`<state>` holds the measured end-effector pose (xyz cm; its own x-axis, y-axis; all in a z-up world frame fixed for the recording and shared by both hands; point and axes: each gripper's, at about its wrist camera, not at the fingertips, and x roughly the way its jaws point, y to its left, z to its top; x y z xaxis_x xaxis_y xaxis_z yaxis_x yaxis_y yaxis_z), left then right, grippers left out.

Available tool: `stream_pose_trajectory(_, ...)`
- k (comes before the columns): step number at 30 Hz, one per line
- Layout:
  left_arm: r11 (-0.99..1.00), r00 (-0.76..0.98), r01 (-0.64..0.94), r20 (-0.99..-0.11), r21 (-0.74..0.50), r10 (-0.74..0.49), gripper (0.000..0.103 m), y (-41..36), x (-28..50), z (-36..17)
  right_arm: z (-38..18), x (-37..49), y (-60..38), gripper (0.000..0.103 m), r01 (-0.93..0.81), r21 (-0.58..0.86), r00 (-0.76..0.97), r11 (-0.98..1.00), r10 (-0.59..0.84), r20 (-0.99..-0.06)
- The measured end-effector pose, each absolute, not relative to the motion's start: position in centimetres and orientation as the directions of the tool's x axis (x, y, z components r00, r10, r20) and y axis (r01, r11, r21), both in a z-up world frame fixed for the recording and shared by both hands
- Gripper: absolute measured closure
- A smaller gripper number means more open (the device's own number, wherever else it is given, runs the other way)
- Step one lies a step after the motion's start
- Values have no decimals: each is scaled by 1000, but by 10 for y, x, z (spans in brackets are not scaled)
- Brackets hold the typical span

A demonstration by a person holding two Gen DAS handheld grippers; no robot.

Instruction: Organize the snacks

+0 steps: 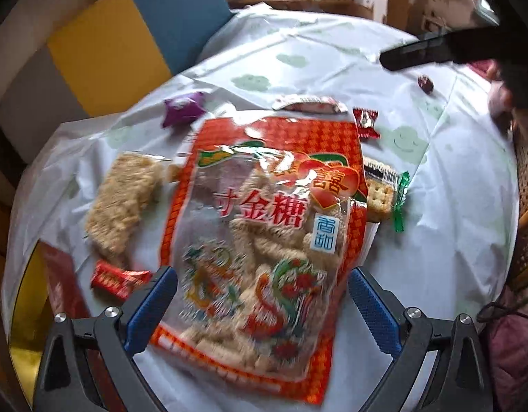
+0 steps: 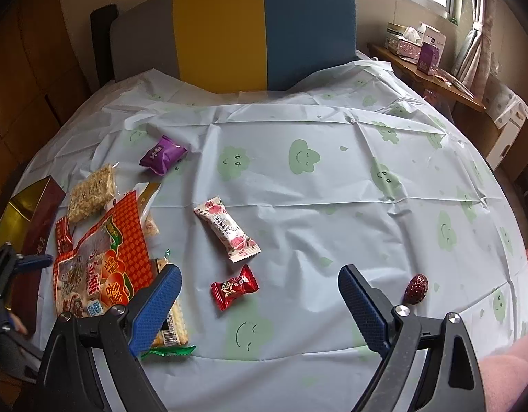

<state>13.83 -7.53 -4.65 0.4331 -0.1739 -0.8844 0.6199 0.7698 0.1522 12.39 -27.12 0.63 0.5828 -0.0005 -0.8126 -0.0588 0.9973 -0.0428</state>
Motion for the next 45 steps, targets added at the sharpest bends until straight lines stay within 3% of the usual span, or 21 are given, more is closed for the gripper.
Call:
stream_pose_trajectory(3,731,438,654,-886,195,-155,1,-86,140,-58,6,125,-274,9,-50,-40,579,998,-4,-816)
stream_pose_trajectory(4,736,430,658,-881,157,-197,9,-84,142,-57,5,125,-274,9,-49,-39,577,998,-4,-817)
stream_pose_trajectory(5,745,406,658,-884,108,-231,26,-82,145,-55,5,126,-275,9,-48,-37,576,998,-2,-817)
stream_pose_trajectory(10,791,415,612,-857,13,-307,68,-69,153,-46,4,128,-276,11,-50,-29,572,998,5,-821)
stream_pose_trajectory(14,822,440,567,-823,-56,-359,80,-53,150,-37,0,129,-272,21,-63,-43,555,997,-1,-832)
stream_pose_trajectory(21,876,513,454,-755,-165,-409,83,-23,129,-14,-11,129,-261,42,-111,-99,521,989,-27,-853)
stream_pose_trajectory(23,883,529,421,-734,-207,-425,83,-11,124,-5,-14,129,-257,43,-123,-116,514,986,-37,-857)
stream_pose_trajectory(29,887,567,364,-688,-283,-452,84,14,110,16,-21,126,-247,69,-165,-171,504,971,-66,-861)
stream_pose_trajectory(34,887,602,322,-652,-331,-461,84,23,101,27,-26,124,-238,71,-202,-168,486,965,-50,-872)
stream_pose_trajectory(40,894,637,292,-628,-341,-447,84,35,87,36,-29,124,-221,71,-273,18,412,962,134,-901)
stream_pose_trajectory(45,889,659,254,-605,-381,-448,85,53,78,43,-50,133,-203,68,-301,11,353,954,122,-928)
